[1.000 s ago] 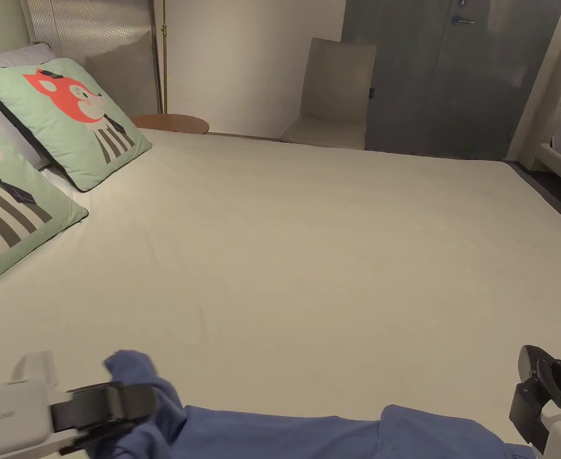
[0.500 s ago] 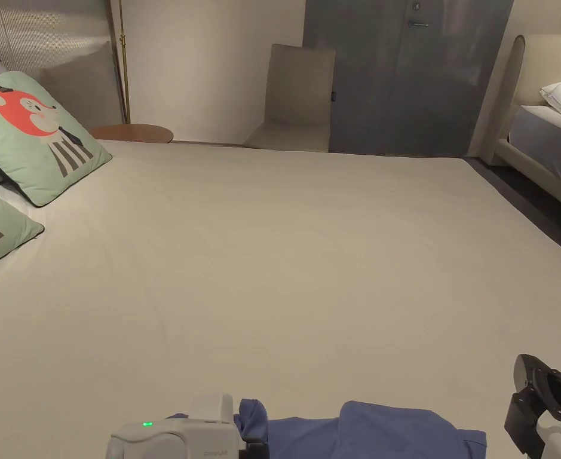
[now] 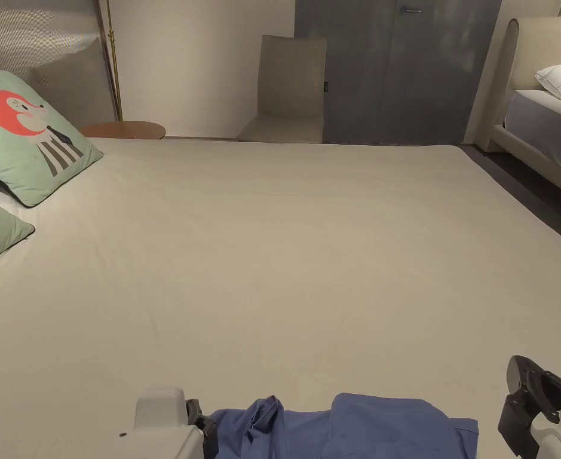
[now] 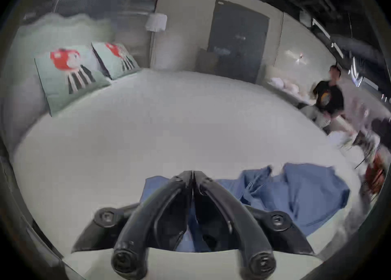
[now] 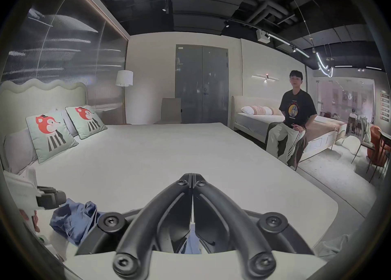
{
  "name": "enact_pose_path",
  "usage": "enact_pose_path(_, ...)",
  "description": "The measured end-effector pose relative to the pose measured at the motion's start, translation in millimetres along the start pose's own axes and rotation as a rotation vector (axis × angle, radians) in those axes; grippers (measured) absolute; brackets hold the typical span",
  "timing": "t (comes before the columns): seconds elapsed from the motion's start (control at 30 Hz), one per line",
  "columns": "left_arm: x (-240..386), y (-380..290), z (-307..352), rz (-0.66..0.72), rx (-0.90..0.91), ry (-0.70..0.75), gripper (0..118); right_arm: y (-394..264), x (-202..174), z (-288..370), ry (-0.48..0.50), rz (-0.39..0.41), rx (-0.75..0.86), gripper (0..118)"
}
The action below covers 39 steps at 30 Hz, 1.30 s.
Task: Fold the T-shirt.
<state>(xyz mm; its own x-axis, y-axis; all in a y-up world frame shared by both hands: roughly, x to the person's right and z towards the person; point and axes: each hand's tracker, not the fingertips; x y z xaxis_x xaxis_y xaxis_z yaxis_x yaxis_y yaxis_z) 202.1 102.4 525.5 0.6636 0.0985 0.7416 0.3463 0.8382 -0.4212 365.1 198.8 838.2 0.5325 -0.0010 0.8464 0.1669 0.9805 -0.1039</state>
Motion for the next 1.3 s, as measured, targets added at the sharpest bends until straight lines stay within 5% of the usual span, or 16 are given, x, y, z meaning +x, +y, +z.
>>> enact_pose_path(0.53,111.3,-42.5,-14.9,-0.202,-0.129,-0.198,1,1.7,9.1,5.9,-0.017,-0.006,0.003,1)
enact_pose_path(0.77,94.8,-24.9,-0.5,-0.05,-0.134,-0.38,1,2.3,6.8,5.3,-0.014,-0.01,0.004,1)
enact_pose_path(1.2,-159.0,28.8,-7.7,0.614,-0.281,-0.664,1,5.5,-8.2,-0.2,0.011,-0.001,-0.001,1)
enact_pose_path(1.23,-167.2,27.3,-10.0,0.649,-0.329,-0.684,4,5.4,-10.7,-0.7,0.013,0.001,-0.003,1)
enact_pose_path(1.27,-174.8,24.1,-15.1,0.673,-0.363,-0.69,20,5.3,-12.7,-0.8,0.018,0.004,-0.004,1)
enact_pose_path(1.3,-181.3,20.9,-20.5,0.68,-0.399,-0.693,48,5.5,-15.0,-0.5,0.022,0.008,-0.005,1)
